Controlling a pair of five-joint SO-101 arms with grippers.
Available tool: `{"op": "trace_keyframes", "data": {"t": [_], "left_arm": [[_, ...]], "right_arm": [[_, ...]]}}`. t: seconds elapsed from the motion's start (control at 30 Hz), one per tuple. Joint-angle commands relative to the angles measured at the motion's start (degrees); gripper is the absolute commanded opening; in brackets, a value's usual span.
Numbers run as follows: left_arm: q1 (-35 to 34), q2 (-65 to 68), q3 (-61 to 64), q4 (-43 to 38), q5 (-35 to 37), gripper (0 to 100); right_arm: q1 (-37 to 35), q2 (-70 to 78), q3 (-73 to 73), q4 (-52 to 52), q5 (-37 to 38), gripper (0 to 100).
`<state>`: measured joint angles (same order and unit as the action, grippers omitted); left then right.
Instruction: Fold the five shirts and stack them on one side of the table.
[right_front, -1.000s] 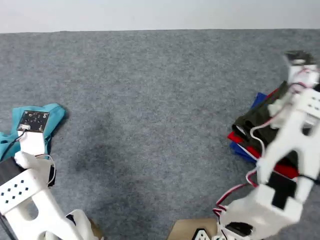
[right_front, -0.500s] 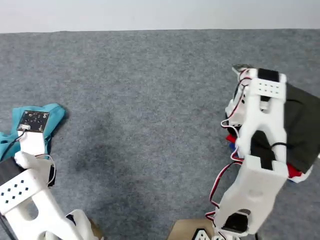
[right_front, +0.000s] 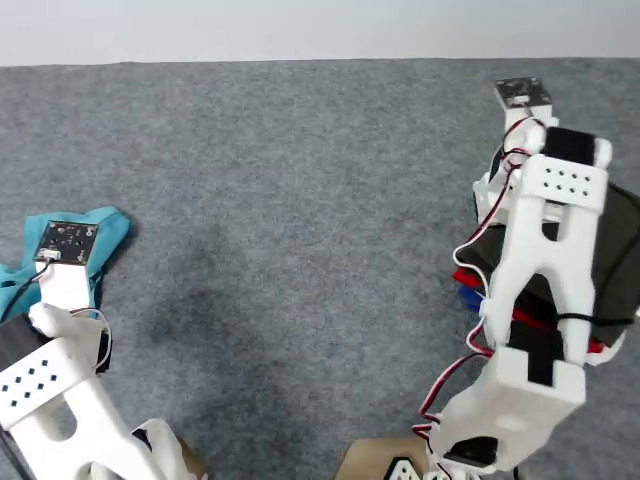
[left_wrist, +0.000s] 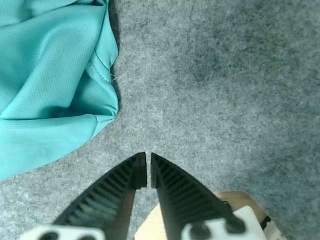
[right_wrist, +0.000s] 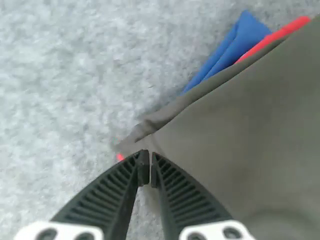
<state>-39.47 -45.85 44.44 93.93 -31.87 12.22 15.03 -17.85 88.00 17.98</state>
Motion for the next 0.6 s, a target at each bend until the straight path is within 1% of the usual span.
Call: {"op": "trace_keyframes", "data": {"t": [0.0,0.13,0.23,0.43,0.57], "left_arm": [[0.35,-0.88,-0.13,-0.88,-0.18,2],[0.35,-1.05,-0.13,-0.79,-0.18,2],[0.35,-1.23,-0.13,-0.53,-0.18,2],[0.35,-1.23,-0.13,-0.44,-0.09,2],[0.35,-1.23,-0.13,-0.62,0.0,2]], "right_arm": [[1.36,5.67,-2.81,-1.27,-0.35,0.9],[-0.66,13.49,-3.16,1.27,-0.62,0.9],[-2.86,14.73,-3.16,4.53,-0.62,0.9],[-3.65,5.05,-6.59,9.36,-0.62,0.9],[-6.64,-2.51,-7.12,12.18,-0.62,0.9]]}}
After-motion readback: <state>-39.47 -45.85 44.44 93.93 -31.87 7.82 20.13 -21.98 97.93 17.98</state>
